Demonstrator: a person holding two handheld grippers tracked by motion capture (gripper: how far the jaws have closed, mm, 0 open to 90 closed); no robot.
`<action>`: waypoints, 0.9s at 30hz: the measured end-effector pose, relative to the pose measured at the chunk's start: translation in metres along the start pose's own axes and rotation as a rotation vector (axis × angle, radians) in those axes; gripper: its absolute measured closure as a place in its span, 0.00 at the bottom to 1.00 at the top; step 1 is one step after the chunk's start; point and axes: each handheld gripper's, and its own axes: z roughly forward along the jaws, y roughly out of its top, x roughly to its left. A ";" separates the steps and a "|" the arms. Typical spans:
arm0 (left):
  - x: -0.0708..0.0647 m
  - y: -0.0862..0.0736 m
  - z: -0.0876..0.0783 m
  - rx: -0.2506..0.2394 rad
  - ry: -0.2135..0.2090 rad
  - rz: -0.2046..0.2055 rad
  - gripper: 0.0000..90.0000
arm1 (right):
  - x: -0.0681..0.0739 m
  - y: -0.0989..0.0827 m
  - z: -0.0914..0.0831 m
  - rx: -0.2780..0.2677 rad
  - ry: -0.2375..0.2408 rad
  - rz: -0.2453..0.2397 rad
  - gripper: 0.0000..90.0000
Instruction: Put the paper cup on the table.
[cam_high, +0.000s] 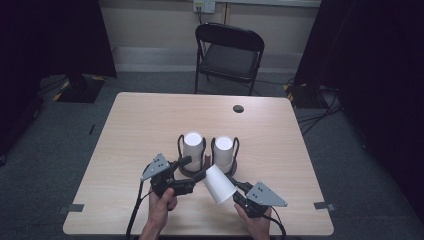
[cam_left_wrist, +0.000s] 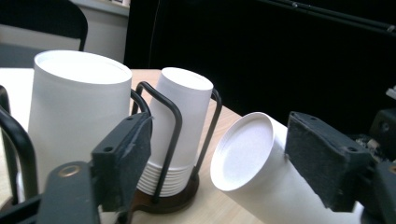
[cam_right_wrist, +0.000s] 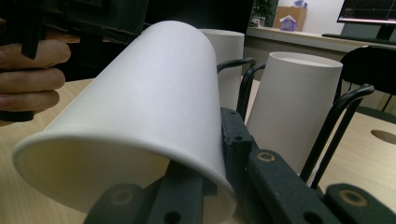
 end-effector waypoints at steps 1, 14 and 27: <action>0.000 -0.001 -0.001 0.002 0.002 0.013 0.30 | -0.001 0.000 0.000 0.005 0.001 0.002 0.96; -0.002 -0.007 -0.001 0.115 0.080 0.188 0.28 | -0.009 0.001 0.000 0.134 0.029 0.048 0.96; -0.009 -0.014 0.002 0.182 0.085 0.262 0.25 | -0.023 0.011 -0.005 0.216 0.055 0.069 0.96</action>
